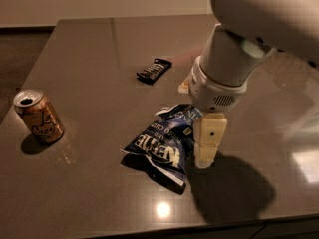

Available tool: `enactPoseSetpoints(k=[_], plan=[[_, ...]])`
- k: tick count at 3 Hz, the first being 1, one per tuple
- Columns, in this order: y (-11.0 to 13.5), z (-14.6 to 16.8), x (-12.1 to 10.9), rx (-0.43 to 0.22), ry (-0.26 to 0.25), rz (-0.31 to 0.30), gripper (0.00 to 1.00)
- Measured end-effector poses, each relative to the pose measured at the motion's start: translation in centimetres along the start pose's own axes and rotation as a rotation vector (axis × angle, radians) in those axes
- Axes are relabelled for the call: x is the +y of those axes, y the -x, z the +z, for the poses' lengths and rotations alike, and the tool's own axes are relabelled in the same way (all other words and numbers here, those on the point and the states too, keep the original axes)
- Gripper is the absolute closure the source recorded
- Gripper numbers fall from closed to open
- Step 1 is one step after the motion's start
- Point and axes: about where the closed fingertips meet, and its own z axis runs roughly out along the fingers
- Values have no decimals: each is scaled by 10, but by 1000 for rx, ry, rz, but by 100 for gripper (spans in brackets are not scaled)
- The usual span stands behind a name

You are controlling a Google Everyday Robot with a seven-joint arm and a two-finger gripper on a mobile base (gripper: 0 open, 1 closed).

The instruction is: Move blue chip bag near rxbar chocolate

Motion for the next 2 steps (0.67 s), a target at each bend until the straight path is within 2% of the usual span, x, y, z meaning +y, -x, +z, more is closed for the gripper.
enactPoseSetpoints(k=[1,2], plan=[[9,12,-2,10,21,-12,18],[16,16,-4,15,36,-16,41]])
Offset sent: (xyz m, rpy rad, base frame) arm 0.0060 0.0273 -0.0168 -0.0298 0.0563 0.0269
